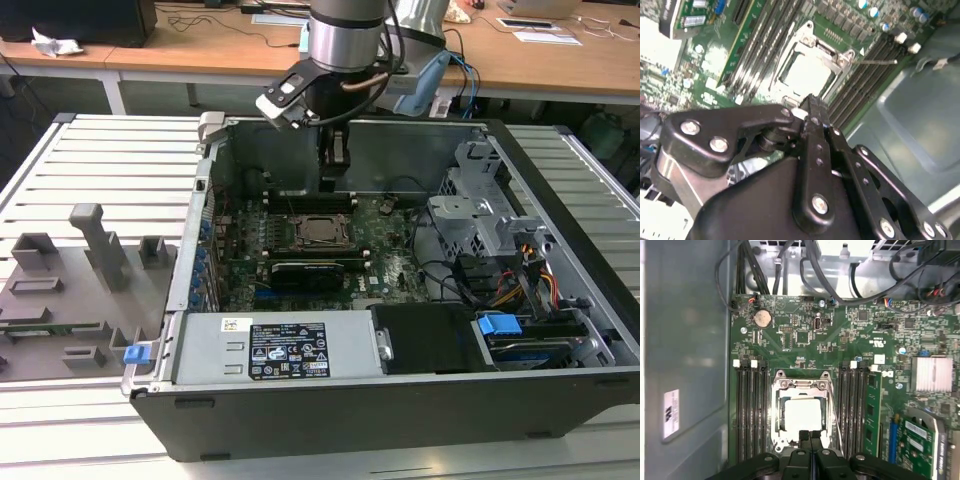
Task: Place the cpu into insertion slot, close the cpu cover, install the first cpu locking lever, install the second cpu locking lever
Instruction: 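Install the first cpu locking lever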
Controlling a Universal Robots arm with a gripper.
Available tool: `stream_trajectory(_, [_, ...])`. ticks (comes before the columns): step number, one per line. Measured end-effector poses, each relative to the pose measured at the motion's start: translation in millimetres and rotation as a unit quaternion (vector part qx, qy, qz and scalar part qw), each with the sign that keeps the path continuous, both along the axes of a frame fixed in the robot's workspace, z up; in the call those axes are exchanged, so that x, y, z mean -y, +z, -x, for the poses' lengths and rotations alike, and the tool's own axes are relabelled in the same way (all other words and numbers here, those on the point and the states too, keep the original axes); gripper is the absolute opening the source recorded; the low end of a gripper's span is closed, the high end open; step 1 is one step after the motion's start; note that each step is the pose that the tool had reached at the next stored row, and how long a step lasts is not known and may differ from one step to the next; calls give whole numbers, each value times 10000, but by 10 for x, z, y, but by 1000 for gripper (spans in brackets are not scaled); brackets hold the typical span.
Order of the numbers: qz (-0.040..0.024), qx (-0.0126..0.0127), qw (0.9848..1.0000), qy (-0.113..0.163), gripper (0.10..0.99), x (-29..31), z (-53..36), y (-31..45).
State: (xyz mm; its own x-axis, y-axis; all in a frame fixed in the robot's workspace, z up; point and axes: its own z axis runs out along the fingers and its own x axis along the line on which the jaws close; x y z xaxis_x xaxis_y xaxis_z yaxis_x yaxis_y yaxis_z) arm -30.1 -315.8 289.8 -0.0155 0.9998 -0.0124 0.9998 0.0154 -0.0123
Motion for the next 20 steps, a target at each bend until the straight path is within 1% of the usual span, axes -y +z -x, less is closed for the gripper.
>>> stream_trajectory(2, [1, 1, 10000, 8, 106, 0, 0, 1])
stream_trajectory(3, [2, 1, 10000, 54, 106, 0, 0, 1])
stream_trajectory(6, [3, 1, 9995, 313, 106, 0, 0, 2])
stream_trajectory(10, [3, 1, 9979, 653, 106, 0, 0, 2])
stream_trajectory(16, [3, 1, 9958, 911, 106, 0, 0, 2])
stream_trajectory(19, [3, 1, 9938, 1110, 106, 0, 0, 2])
stream_trajectory(20, [3, 1, 9926, 1211, 106, 0, 0, 2])
